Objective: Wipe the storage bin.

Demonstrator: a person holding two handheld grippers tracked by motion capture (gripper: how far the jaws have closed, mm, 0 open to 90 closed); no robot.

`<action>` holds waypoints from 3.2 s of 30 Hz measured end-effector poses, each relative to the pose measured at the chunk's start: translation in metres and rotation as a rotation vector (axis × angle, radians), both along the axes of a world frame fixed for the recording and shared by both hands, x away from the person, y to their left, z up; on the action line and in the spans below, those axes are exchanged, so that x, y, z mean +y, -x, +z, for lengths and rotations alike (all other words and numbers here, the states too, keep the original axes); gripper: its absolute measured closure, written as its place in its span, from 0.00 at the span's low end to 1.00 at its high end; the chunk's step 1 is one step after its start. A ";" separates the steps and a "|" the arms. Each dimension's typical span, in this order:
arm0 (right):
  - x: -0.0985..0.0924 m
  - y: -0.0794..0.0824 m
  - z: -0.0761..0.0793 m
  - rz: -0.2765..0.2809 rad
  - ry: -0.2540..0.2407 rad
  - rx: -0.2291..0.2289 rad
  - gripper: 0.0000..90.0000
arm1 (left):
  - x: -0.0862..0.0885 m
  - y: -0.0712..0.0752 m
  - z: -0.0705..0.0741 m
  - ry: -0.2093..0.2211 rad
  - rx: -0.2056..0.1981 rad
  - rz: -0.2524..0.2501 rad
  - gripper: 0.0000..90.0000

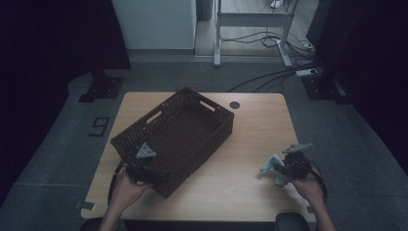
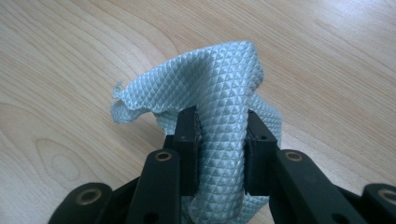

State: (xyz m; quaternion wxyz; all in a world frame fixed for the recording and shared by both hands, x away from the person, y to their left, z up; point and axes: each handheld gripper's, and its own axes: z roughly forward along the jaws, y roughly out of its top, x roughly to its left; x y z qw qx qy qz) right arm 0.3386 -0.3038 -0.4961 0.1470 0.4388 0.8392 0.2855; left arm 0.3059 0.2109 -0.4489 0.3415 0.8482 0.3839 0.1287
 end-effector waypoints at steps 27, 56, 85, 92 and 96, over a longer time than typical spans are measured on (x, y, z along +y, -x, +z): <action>0.045 -0.040 0.034 0.084 -0.057 -0.084 0.80 | 0.072 0.045 0.001 0.006 -0.114 0.060 0.00; 0.113 -0.124 0.045 0.117 -0.018 -0.142 0.78 | 0.069 0.026 -0.045 0.008 -0.080 0.020 0.00; 0.139 -0.107 0.033 0.220 -0.058 -0.169 0.79 | 0.067 0.027 -0.047 0.019 -0.102 0.021 0.00; 0.149 -0.097 0.032 0.259 -0.080 -0.174 0.79 | 0.060 0.027 -0.046 0.006 -0.115 0.023 0.00; 0.155 -0.092 0.031 0.281 -0.087 -0.177 0.79 | 0.059 0.028 -0.046 0.007 -0.114 0.028 0.00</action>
